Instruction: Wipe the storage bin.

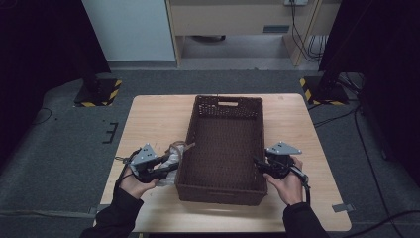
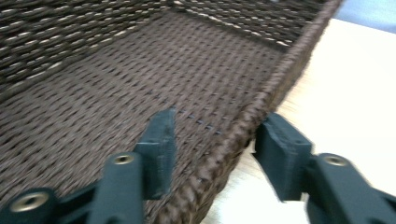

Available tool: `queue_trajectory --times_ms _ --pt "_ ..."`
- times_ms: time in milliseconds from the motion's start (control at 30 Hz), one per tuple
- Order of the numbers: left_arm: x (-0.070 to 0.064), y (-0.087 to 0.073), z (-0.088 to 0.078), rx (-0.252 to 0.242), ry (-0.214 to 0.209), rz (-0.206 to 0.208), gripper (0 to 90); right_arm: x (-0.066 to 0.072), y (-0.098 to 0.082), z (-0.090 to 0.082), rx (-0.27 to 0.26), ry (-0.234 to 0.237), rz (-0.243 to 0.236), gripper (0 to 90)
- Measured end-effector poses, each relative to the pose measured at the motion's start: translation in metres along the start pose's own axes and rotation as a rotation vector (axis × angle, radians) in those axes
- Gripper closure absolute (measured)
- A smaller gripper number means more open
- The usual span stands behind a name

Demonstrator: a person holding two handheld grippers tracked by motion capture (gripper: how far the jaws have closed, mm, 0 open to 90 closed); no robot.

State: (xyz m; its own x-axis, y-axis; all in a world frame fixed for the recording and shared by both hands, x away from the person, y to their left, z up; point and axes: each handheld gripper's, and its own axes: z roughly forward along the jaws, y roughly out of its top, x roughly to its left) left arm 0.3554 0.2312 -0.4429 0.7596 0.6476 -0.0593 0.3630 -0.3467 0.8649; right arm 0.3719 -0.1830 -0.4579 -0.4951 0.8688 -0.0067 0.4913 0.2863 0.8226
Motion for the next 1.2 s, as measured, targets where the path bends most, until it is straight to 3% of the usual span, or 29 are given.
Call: queue_trajectory --times_ms 100,167,333,467,533,633,800,867,1000,1200 --pt "0.006 0.004 0.004 0.005 0.02 0.015 63.5 0.0 0.002 0.004 -0.013 -0.03 0.039 56.2" --pt "0.011 0.003 0.007 -0.007 0.021 0.003 63.5 0.0 0.001 0.006 -0.028 -0.029 0.068 55.7" --pt "0.01 -0.008 0.007 -0.026 0.028 -0.016 63.5 -0.001 0.001 0.006 -0.033 -0.019 0.058 53.5" --pt "0.005 -0.022 0.014 0.034 0.025 -0.019 63.3 -0.003 0.002 0.003 -0.023 -0.005 0.024 49.7" --pt "0.002 -0.031 0.021 0.091 0.019 -0.009 63.3 -0.004 0.003 0.001 -0.025 0.0 -0.001 47.4" --pt "-0.001 -0.037 0.023 0.13 0.017 -0.008 63.2 -0.006 0.003 -0.003 -0.031 0.024 0.0 44.8" --pt "-0.001 -0.032 0.008 0.084 0.021 -0.044 62.5 -0.009 0.002 -0.008 -0.025 0.057 0.0 46.5" --pt "-0.002 -0.03 -0.002 0.057 0.011 -0.051 62.4 -0.006 0.0 -0.006 -0.001 0.061 -0.006 52.2" --pt "-0.01 -0.023 -0.022 -0.005 -0.011 -0.047 62.4 0.001 0.001 -0.003 0.017 0.024 -0.021 53.9" --pt "-0.019 -0.02 -0.017 0.008 0.006 -0.011 62.4 0.0 -0.001 -0.003 0.008 0.039 -0.001 52.2"
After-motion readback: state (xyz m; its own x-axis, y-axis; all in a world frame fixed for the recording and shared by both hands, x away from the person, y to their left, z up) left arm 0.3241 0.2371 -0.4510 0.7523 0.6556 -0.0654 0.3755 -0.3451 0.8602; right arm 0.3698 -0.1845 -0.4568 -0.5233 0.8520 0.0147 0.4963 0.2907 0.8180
